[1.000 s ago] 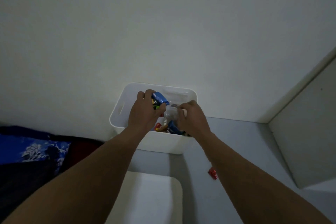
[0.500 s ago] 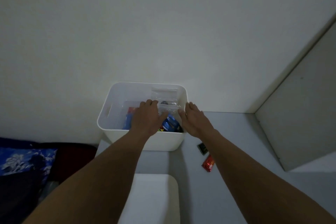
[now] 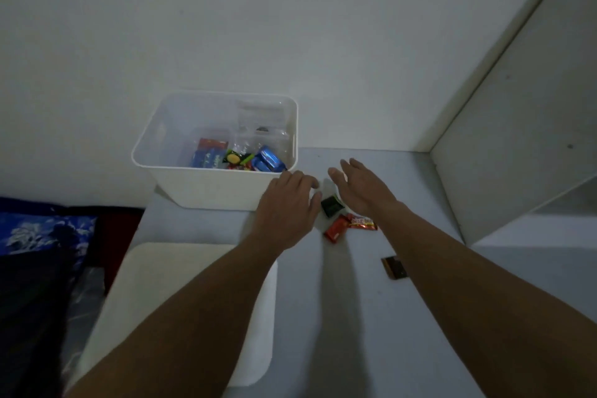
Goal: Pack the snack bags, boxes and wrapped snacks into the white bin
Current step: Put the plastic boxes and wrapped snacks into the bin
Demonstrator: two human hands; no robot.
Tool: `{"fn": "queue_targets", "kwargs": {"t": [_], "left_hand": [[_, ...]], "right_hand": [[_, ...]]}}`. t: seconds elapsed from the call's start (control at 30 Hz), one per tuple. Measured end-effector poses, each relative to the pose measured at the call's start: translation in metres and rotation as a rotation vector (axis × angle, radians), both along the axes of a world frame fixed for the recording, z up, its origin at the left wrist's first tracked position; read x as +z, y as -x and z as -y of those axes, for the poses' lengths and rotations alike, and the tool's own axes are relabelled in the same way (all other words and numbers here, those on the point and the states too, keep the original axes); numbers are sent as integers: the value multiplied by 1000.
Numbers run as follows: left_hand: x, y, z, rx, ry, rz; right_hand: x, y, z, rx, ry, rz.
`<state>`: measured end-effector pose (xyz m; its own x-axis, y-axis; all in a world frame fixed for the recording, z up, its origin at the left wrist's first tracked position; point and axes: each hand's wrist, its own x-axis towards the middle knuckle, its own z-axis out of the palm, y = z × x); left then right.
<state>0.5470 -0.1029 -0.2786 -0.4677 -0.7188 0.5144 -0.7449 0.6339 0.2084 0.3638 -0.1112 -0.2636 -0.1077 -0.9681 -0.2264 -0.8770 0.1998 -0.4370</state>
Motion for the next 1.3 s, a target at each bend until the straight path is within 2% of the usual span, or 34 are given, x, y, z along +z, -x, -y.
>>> {"fn": "queue_targets", "kwargs": {"t": [0.07,0.2,0.33,0.43,0.5,0.63,0.7,0.8,0.93,1.07,1.13,1.3], "left_hand": [[-23,29,-9,-52,-96,14],[-71,81,-14,-5,-287,112],[-108,108,-1,-1,-283,305],[-134,126,7,56,-367,434],[-151,129,8,52,-390,459],[-164,127,-2,52,-86,421],[-164,129,-8,69,-75,392],[-159,127,-9,73,-96,380],[-148,123,-3,4,-20,389],[-115,117,1,34,-72,367],[-90,113,4,18,-142,323],[-61,98,7,55,-231,242]], "right_hand": [[-17,27,-20,-21,-24,0],[-59,82,-61,-84,-105,-68],[-99,116,-101,-205,-270,-184],[-126,122,-128,-295,-360,-103],[-143,120,-136,-269,-291,-123],[-160,119,-134,-210,18,-236],[-165,120,-133,-213,159,-284],[-166,125,-132,-183,212,-269],[-157,131,-124,-152,144,-207],[-135,129,-112,-274,47,25],[-124,128,-105,-227,38,-18],[-125,110,-120,-230,-26,-340]]}}
